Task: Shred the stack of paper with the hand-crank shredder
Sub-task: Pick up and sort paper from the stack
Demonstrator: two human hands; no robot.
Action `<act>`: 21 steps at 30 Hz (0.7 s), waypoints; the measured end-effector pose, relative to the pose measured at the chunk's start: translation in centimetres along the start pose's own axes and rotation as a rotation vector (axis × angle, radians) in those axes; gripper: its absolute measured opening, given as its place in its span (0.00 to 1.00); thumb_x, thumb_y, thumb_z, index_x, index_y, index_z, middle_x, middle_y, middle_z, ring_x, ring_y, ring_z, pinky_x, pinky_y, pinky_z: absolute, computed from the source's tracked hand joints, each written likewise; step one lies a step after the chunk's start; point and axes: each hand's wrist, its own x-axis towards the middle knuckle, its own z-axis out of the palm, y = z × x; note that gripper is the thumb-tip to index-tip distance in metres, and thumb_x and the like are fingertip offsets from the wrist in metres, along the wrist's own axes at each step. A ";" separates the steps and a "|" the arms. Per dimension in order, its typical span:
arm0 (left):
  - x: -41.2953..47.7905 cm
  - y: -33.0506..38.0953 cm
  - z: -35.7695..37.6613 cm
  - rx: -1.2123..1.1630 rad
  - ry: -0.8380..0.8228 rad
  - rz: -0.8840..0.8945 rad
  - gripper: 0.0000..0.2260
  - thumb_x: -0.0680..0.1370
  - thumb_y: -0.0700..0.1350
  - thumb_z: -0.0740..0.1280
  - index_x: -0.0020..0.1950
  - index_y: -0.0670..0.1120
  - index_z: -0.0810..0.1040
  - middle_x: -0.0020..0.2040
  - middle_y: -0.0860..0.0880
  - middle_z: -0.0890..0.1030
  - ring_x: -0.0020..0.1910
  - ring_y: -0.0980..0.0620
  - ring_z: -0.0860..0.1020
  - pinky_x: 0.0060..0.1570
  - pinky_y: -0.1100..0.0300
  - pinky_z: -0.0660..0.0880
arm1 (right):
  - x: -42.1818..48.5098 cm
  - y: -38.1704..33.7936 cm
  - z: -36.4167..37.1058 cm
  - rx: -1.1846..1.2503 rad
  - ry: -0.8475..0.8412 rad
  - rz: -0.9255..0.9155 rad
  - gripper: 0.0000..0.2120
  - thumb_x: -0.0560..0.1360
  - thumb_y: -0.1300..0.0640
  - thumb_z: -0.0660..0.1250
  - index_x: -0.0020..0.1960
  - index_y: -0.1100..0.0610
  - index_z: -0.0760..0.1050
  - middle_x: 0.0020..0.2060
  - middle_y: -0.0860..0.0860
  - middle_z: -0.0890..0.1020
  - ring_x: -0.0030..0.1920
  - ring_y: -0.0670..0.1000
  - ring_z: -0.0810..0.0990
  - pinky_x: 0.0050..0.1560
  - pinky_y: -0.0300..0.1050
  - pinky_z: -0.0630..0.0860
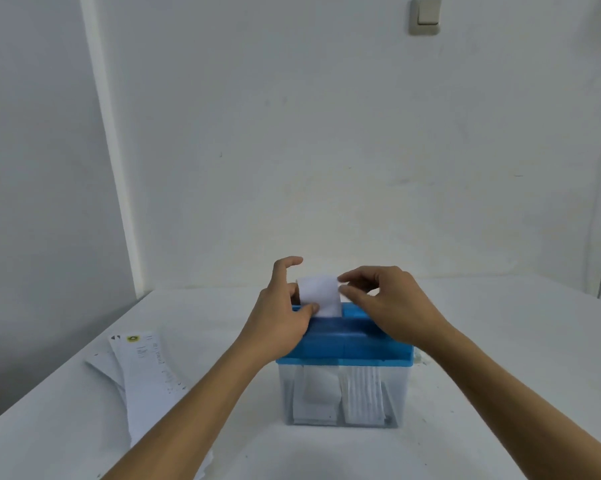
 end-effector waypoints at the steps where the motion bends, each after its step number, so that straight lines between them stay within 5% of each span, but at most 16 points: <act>1: 0.0 -0.2 0.0 -0.003 -0.001 -0.001 0.30 0.81 0.40 0.69 0.76 0.58 0.58 0.59 0.50 0.80 0.56 0.54 0.78 0.53 0.66 0.71 | -0.3 0.5 -0.7 0.013 0.052 0.005 0.11 0.81 0.49 0.65 0.61 0.47 0.80 0.48 0.39 0.81 0.48 0.36 0.78 0.45 0.26 0.70; 4: 0.0 -0.9 0.3 -0.024 -0.004 -0.002 0.25 0.82 0.42 0.67 0.74 0.57 0.60 0.60 0.52 0.81 0.58 0.54 0.77 0.54 0.64 0.69 | -3.1 3.3 -2.7 0.114 0.207 0.107 0.10 0.83 0.58 0.61 0.57 0.48 0.79 0.49 0.42 0.83 0.50 0.39 0.79 0.53 0.38 0.78; 6: 0.0 -1.3 0.8 -0.059 0.009 -0.006 0.23 0.83 0.42 0.65 0.73 0.58 0.61 0.59 0.54 0.81 0.59 0.56 0.77 0.52 0.66 0.70 | -5.9 5.7 -2.8 0.042 0.169 0.168 0.20 0.80 0.69 0.58 0.53 0.46 0.78 0.48 0.42 0.83 0.50 0.38 0.79 0.58 0.45 0.78; 9: -0.5 -1.6 1.5 -0.085 0.058 0.021 0.24 0.83 0.39 0.64 0.73 0.58 0.60 0.53 0.58 0.81 0.56 0.59 0.77 0.45 0.74 0.71 | -9.5 7.4 -1.2 -0.114 -0.028 0.180 0.31 0.73 0.74 0.55 0.61 0.41 0.73 0.58 0.37 0.77 0.59 0.37 0.75 0.65 0.35 0.69; 11: -0.7 -1.6 1.8 -0.096 0.089 0.030 0.24 0.82 0.38 0.64 0.73 0.57 0.60 0.54 0.56 0.81 0.54 0.59 0.78 0.42 0.76 0.72 | -10.4 8.2 -0.2 -0.253 -0.105 0.123 0.34 0.76 0.71 0.56 0.75 0.43 0.62 0.71 0.35 0.65 0.71 0.37 0.62 0.71 0.29 0.55; 14: -0.9 -1.3 2.0 -0.099 0.103 0.030 0.23 0.82 0.38 0.64 0.73 0.54 0.62 0.51 0.54 0.80 0.50 0.57 0.78 0.41 0.75 0.72 | -10.3 9.0 1.1 -0.405 -0.182 0.079 0.38 0.81 0.61 0.58 0.82 0.48 0.39 0.79 0.39 0.42 0.79 0.43 0.40 0.76 0.38 0.45; 17: -1.2 -0.9 2.0 -0.055 0.110 0.041 0.20 0.82 0.38 0.64 0.72 0.51 0.64 0.43 0.56 0.75 0.42 0.56 0.75 0.37 0.73 0.71 | -10.3 8.6 2.7 -0.438 -0.198 0.086 0.30 0.80 0.61 0.58 0.77 0.51 0.47 0.71 0.44 0.56 0.71 0.47 0.59 0.75 0.41 0.60; 19: -1.2 -0.9 2.0 -0.027 0.124 0.043 0.19 0.83 0.39 0.64 0.72 0.51 0.65 0.43 0.54 0.75 0.41 0.54 0.75 0.36 0.71 0.71 | -10.6 8.0 3.3 -0.485 -0.174 0.084 0.22 0.77 0.63 0.57 0.66 0.49 0.55 0.57 0.44 0.60 0.57 0.46 0.64 0.62 0.39 0.70; 21: -1.3 -0.8 2.2 -0.019 0.117 0.023 0.19 0.83 0.42 0.65 0.71 0.51 0.65 0.48 0.51 0.77 0.44 0.54 0.76 0.37 0.71 0.72 | -10.9 7.9 3.2 -0.519 -0.150 0.121 0.17 0.78 0.62 0.58 0.62 0.49 0.58 0.54 0.44 0.64 0.53 0.46 0.67 0.52 0.39 0.72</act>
